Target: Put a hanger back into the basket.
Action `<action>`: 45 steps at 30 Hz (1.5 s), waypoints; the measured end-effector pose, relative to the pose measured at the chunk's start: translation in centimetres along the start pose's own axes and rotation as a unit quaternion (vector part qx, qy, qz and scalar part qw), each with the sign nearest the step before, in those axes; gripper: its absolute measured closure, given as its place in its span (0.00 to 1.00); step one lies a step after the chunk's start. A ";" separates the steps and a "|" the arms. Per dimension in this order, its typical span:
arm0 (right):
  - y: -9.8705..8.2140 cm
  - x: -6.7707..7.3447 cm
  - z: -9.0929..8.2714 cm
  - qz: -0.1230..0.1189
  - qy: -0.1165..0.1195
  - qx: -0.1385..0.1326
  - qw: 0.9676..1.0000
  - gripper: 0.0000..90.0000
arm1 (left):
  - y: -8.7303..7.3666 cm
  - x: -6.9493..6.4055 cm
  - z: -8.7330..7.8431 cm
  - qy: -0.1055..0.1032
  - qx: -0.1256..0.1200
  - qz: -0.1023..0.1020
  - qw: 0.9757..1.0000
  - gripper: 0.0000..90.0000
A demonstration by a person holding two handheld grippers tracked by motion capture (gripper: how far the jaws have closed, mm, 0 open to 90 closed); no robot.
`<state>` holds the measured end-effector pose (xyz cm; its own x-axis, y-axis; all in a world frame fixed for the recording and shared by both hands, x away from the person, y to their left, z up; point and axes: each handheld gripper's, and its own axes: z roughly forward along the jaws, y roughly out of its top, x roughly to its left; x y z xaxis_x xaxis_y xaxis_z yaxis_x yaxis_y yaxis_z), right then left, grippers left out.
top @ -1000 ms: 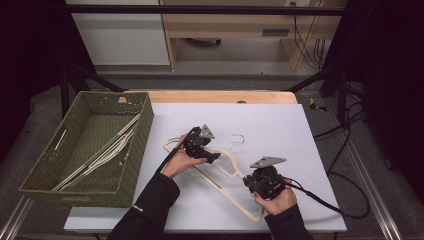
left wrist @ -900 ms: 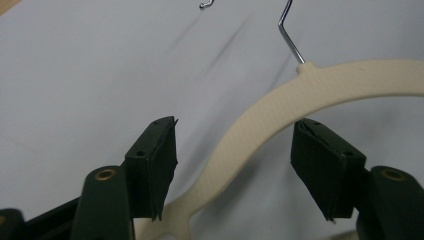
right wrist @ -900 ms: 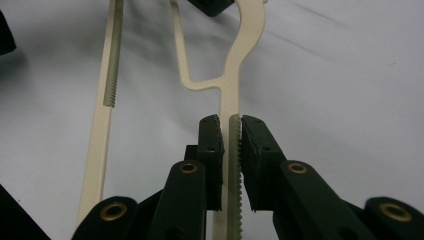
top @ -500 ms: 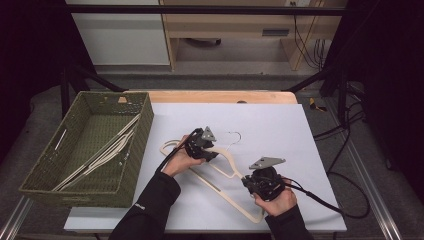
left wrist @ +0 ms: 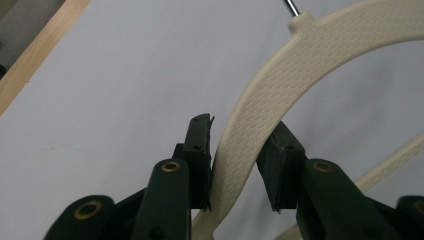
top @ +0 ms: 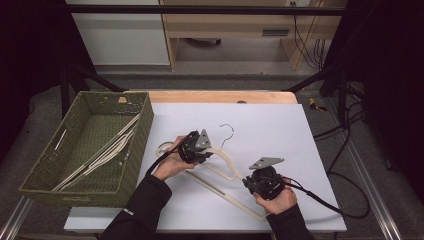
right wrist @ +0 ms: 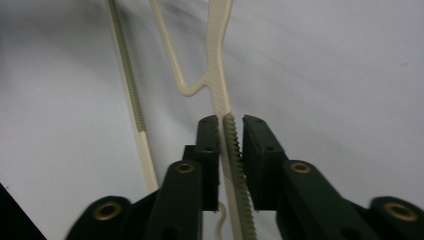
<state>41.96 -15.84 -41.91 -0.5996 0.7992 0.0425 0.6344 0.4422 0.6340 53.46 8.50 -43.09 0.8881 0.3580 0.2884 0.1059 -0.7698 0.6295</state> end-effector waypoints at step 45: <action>4.2 -1.4 -0.6 -0.083 0.157 -0.109 0.978 0.97 | -3.0 -4.1 -12.1 -0.009 -0.147 -0.151 0.977 0.26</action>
<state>45.12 -15.34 -38.81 -0.8274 0.5444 0.1378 0.4171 0.4314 0.8000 44.08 15.72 -37.48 0.8440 0.5344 0.0461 0.2336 -0.4435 0.8653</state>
